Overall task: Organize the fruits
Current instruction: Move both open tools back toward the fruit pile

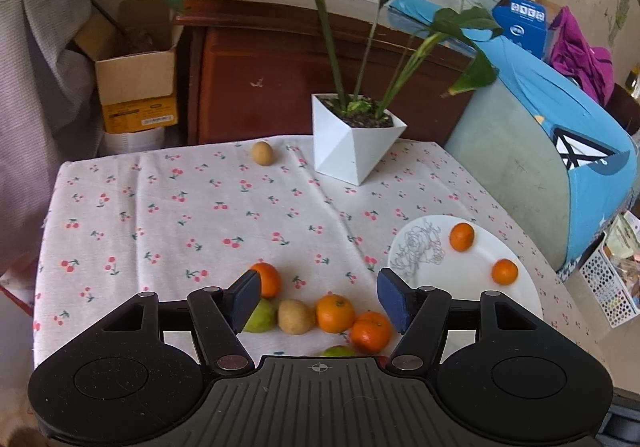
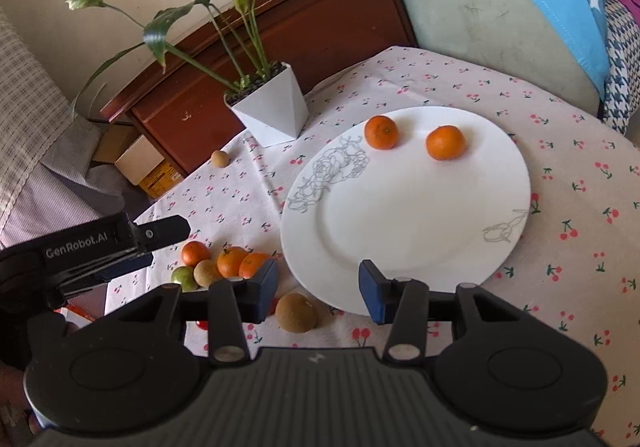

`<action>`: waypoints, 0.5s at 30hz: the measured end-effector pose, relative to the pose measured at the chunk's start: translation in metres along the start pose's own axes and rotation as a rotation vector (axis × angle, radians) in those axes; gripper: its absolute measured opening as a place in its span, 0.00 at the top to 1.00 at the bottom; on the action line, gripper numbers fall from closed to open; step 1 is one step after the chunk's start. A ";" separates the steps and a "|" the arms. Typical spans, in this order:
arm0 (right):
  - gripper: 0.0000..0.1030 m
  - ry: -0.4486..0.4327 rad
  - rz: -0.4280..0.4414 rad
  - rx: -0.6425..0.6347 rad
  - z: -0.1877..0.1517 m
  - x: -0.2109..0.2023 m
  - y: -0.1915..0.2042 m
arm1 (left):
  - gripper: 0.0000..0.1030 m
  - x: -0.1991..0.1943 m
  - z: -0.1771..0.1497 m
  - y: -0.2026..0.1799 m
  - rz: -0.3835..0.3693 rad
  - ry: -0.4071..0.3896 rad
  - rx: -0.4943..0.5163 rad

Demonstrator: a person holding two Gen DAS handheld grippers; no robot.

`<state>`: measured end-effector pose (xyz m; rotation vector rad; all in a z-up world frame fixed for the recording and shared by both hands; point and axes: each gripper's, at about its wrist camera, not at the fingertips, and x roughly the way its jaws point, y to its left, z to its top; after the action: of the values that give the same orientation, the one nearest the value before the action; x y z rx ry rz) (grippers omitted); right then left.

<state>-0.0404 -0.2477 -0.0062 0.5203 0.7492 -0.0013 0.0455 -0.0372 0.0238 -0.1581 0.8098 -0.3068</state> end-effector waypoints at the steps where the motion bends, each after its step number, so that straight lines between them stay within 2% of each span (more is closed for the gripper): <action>1: 0.55 0.008 0.007 -0.010 -0.002 0.001 0.003 | 0.38 -0.001 0.001 0.005 0.005 0.001 -0.011; 6: 0.55 0.050 0.026 -0.064 -0.014 0.008 0.017 | 0.38 -0.007 -0.003 0.023 0.050 0.010 -0.031; 15: 0.55 0.098 -0.011 -0.124 -0.029 0.023 0.028 | 0.38 -0.015 -0.024 0.038 0.080 0.034 -0.005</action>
<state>-0.0371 -0.2062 -0.0260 0.4003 0.8421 0.0606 0.0263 0.0031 0.0082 -0.1253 0.8481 -0.2325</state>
